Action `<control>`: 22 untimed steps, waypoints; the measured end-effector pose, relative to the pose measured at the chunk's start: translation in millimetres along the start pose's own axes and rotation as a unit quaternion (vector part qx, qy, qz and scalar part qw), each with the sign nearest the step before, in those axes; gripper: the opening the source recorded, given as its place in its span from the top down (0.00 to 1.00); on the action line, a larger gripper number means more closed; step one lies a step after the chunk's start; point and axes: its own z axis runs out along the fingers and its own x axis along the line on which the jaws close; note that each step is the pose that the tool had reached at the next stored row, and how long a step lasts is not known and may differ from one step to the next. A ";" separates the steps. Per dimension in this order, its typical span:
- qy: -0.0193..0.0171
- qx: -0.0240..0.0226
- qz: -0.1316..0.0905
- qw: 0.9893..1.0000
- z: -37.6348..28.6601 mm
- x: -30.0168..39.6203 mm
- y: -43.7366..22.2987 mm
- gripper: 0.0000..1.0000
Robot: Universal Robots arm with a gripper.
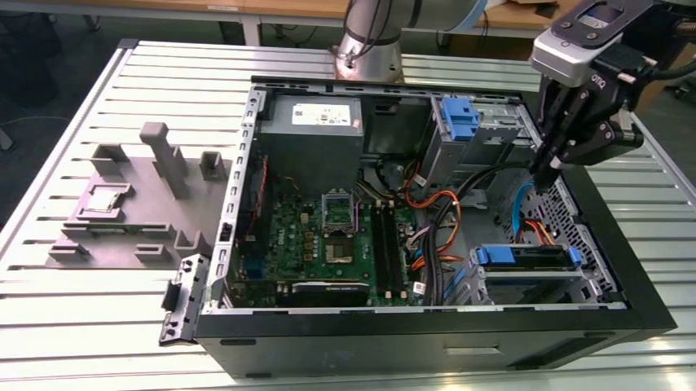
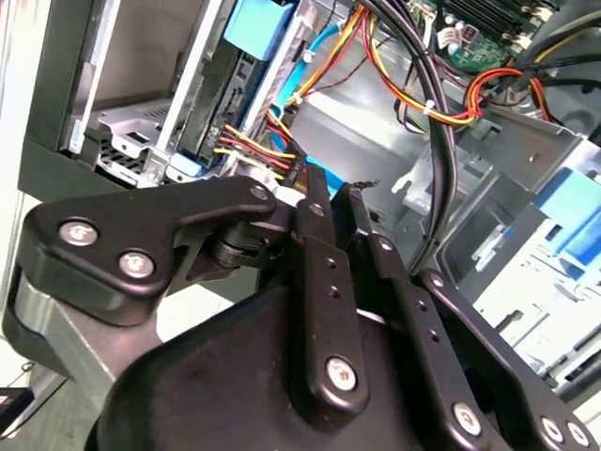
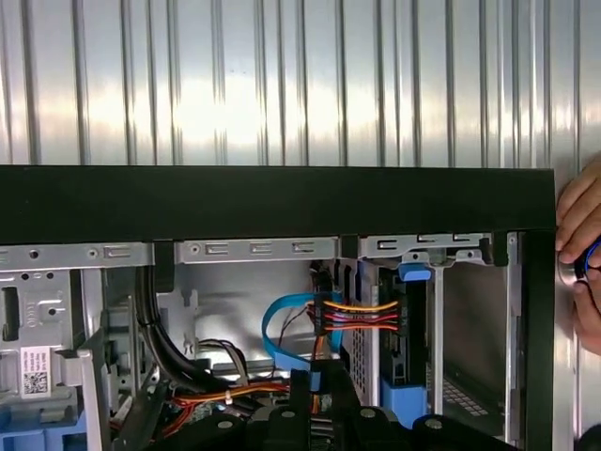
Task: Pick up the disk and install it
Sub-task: 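Insert the second disk wire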
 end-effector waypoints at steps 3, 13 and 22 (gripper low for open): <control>-0.007 -0.001 0.000 1.000 2.9 0.7 0.2 0.76; -0.028 -0.004 0.002 1.000 12.8 2.6 0.7 0.76; -0.044 -0.007 0.004 0.999 18.3 3.5 0.9 0.84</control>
